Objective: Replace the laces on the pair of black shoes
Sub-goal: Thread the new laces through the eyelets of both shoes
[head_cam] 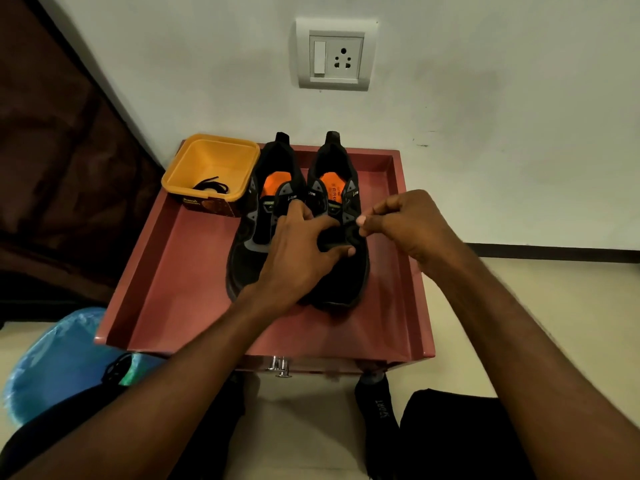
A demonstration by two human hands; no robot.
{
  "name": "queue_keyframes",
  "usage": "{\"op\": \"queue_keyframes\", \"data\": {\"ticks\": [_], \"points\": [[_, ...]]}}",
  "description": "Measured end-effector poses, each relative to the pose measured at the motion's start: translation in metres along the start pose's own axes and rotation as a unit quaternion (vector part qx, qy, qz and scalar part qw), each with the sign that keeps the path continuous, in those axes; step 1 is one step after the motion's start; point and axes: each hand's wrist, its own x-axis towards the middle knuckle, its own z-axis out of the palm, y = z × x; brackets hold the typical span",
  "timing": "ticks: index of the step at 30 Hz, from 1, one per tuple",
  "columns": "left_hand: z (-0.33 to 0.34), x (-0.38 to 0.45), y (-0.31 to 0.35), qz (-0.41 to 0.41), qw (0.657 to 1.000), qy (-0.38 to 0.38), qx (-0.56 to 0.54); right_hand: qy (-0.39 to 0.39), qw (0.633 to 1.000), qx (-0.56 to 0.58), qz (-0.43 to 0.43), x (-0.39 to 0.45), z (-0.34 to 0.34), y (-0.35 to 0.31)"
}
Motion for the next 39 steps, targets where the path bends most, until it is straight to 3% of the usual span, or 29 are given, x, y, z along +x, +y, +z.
{"op": "queue_keyframes", "data": {"ticks": [10, 14, 20, 28, 39], "points": [[0.001, 0.003, 0.006, -0.042, 0.998, 0.001, -0.046, -0.007, 0.991, -0.121, -0.051, -0.002, 0.001, 0.006], [0.003, 0.004, 0.005, -0.05, 0.997, 0.001, -0.054, 0.032, 0.978, -0.19, -0.08, -0.001, 0.0, 0.004], [0.006, 0.004, 0.01, -0.071, 0.994, 0.007, -0.083, 0.026, 0.96, -0.269, -0.078, -0.001, 0.005, 0.006], [0.007, 0.004, 0.013, -0.08, 0.993, 0.011, -0.091, 0.095, 0.949, -0.283, -0.096, -0.001, 0.0, 0.001], [0.006, 0.003, 0.015, -0.1, 0.989, 0.018, -0.107, 0.068, 0.94, -0.319, -0.1, -0.001, 0.005, 0.004]]}}
